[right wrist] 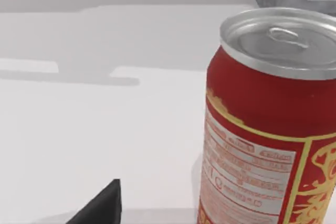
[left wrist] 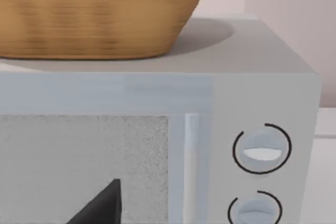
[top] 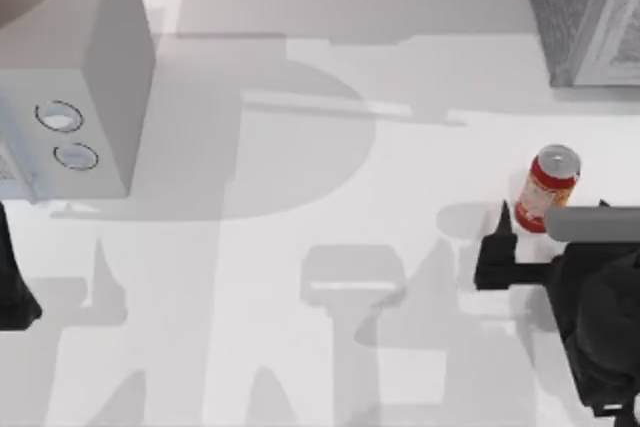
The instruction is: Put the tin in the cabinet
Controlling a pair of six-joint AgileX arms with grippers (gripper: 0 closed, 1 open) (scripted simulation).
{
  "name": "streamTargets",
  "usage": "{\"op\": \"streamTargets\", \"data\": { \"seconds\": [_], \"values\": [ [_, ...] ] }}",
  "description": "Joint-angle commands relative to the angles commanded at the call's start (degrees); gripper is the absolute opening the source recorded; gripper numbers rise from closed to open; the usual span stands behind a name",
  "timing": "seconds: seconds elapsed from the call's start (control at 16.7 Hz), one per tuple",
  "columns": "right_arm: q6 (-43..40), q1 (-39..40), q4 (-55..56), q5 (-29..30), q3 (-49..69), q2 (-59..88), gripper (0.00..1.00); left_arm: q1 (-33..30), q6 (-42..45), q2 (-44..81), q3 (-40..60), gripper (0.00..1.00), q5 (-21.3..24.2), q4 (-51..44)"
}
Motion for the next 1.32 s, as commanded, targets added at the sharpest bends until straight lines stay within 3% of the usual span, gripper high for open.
{"op": "streamTargets", "data": {
  "seconds": [0.42, 0.72, 1.32],
  "values": [
    [-1.7, -6.2, -5.7, -5.9, 10.8, 4.0, 1.00, 0.0, 0.0, 0.0, 0.0, 1.00, 0.0, 0.0],
    [-1.8, -6.7, -6.1, -6.4, 11.5, 4.3, 1.00, 0.0, 0.0, 0.0, 0.0, 1.00, 0.0, 0.0],
    [-1.8, -6.7, -6.1, -6.4, 11.5, 4.3, 0.25, 0.0, 0.0, 0.0, 0.0, 1.00, 0.0, 0.0]
  ]
}}
